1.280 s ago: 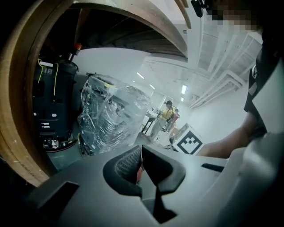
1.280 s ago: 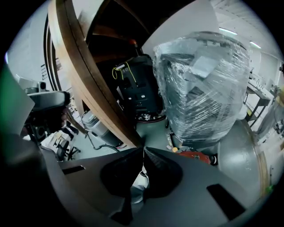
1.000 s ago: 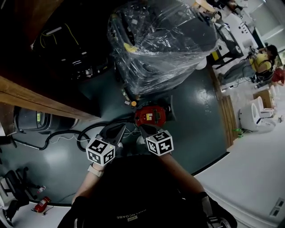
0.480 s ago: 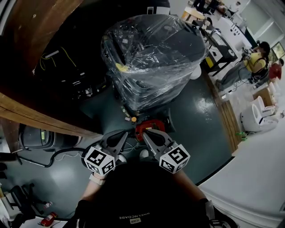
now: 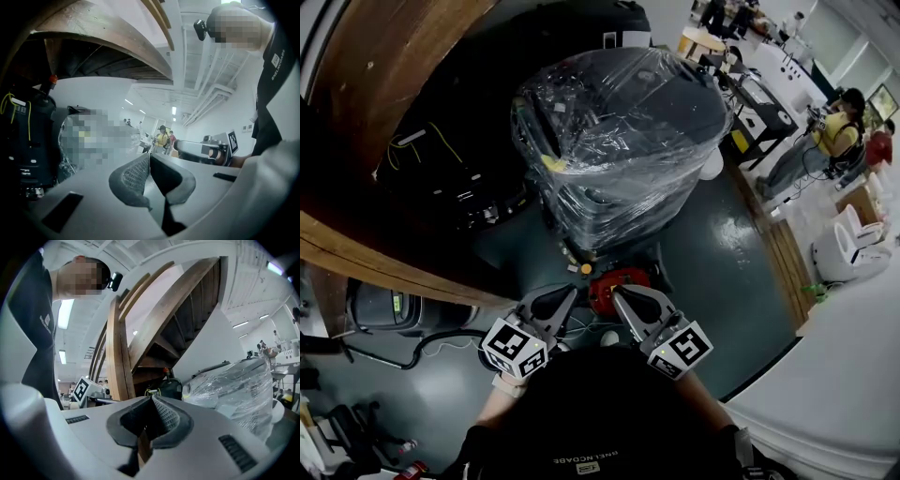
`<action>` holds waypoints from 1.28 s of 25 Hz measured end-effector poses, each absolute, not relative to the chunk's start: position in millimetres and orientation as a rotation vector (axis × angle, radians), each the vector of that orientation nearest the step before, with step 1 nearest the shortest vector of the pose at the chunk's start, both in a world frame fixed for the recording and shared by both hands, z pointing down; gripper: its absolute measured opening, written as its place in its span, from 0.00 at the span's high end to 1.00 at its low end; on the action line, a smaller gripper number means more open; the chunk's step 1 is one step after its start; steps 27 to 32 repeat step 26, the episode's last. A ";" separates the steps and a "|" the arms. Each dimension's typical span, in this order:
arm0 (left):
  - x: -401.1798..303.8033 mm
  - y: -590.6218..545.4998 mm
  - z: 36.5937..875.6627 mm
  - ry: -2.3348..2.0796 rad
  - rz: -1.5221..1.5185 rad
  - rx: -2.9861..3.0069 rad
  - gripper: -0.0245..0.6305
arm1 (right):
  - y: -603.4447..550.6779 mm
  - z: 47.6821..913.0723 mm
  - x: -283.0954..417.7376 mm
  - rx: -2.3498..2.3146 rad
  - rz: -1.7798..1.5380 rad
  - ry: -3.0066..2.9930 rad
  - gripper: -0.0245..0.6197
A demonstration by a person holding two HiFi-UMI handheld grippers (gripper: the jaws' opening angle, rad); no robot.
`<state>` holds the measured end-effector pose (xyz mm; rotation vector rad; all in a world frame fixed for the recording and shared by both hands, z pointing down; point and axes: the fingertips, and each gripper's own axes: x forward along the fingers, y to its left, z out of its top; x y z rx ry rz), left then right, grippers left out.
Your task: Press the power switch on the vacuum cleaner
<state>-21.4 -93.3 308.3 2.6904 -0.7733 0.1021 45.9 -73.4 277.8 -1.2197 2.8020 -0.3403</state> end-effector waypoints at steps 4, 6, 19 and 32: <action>-20.5 -93.6 308.7 -0.775 0.107 2.689 0.94 | -72.3 281.6 49.5 -1.252 -0.337 2.807 0.92; -20.4 -93.0 308.9 -0.776 0.109 2.690 0.94 | -71.7 282.8 51.1 -1.250 -0.354 2.794 0.92; -15.1 -82.2 313.4 -0.746 0.110 2.680 0.94 | -63.2 295.2 62.6 -1.301 -0.433 2.758 0.92; -14.3 -82.7 317.2 -0.738 0.120 2.675 0.94 | -65.8 302.9 65.3 -1.315 -0.478 2.748 0.92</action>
